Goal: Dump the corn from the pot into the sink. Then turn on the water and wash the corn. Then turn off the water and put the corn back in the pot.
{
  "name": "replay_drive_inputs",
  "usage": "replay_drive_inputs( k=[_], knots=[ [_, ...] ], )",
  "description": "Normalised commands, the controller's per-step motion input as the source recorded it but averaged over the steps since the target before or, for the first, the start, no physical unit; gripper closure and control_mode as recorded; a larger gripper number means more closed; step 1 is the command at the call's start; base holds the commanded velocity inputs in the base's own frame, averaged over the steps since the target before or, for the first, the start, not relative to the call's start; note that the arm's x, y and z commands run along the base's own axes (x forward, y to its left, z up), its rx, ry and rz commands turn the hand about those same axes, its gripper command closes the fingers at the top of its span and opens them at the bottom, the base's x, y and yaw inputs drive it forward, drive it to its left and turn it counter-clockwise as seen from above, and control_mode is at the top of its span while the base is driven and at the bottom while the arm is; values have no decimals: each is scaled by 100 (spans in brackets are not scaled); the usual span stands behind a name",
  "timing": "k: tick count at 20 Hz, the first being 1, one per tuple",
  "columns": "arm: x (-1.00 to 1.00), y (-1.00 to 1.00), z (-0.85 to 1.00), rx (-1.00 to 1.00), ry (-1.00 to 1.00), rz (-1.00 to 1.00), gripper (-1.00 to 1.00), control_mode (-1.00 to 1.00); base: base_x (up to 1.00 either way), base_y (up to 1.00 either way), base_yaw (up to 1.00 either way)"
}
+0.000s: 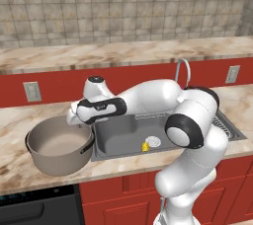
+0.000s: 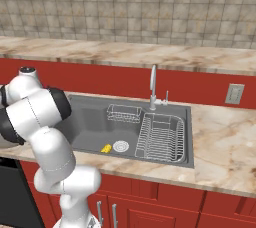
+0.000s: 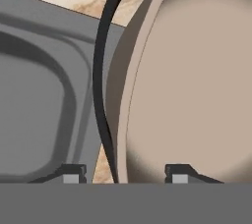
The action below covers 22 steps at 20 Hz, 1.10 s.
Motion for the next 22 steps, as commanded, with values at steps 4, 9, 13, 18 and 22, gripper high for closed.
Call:
replay_drive_inputs(
  k=[4,9,13,18,22],
  knots=[
    [0,0,1,0,-8,0,-100,-100,0,0,0],
    [-1,-19,31,1,-15,0,-100,-100,0,0,0],
    [-5,-51,54,10,-18,0,-100,-100,0,0,0],
    [-1,-51,31,4,-7,0,-100,-100,0,0,0],
    [-1,-42,25,0,0,0,-100,-100,0,0,0]
  ],
)
